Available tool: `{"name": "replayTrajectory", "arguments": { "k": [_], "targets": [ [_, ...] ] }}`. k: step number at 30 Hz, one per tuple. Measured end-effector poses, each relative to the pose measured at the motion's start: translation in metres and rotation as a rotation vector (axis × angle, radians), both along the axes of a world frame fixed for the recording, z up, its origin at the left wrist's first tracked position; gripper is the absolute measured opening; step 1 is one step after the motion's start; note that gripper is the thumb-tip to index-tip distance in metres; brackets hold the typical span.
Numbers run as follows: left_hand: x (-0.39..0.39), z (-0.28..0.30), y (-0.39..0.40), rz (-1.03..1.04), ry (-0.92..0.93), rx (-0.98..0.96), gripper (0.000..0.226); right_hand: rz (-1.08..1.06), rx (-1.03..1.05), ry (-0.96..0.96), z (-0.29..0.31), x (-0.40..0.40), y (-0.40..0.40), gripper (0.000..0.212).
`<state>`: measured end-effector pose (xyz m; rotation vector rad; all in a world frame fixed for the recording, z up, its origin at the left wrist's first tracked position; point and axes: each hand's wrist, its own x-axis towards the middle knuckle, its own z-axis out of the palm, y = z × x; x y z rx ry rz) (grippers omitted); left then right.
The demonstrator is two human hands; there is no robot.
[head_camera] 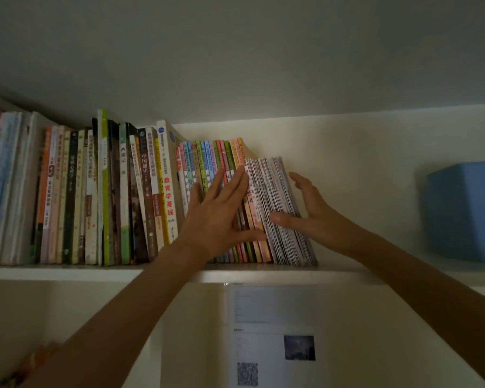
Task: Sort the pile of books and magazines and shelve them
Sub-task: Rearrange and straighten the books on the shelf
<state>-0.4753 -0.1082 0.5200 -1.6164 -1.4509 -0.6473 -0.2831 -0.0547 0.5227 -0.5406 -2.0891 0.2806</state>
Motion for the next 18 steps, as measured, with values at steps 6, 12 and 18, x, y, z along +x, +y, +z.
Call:
{"name": "replayTrajectory", "arguments": {
  "k": [6,12,18],
  "targets": [
    [0.001,-0.003,0.007,-0.069,-0.06,-0.011,0.108,-0.101,0.146,-0.14,-0.007,-0.011,0.007,0.089],
    [-0.02,-0.006,-0.008,-0.108,0.021,-0.019,0.091,-0.487,0.491,-0.267,-0.003,-0.008,-0.003,0.09],
    [-0.05,-0.025,-0.026,0.003,-0.066,0.112,0.084,-0.509,1.033,-0.535,0.001,-0.009,0.013,0.066]
  ]
}}
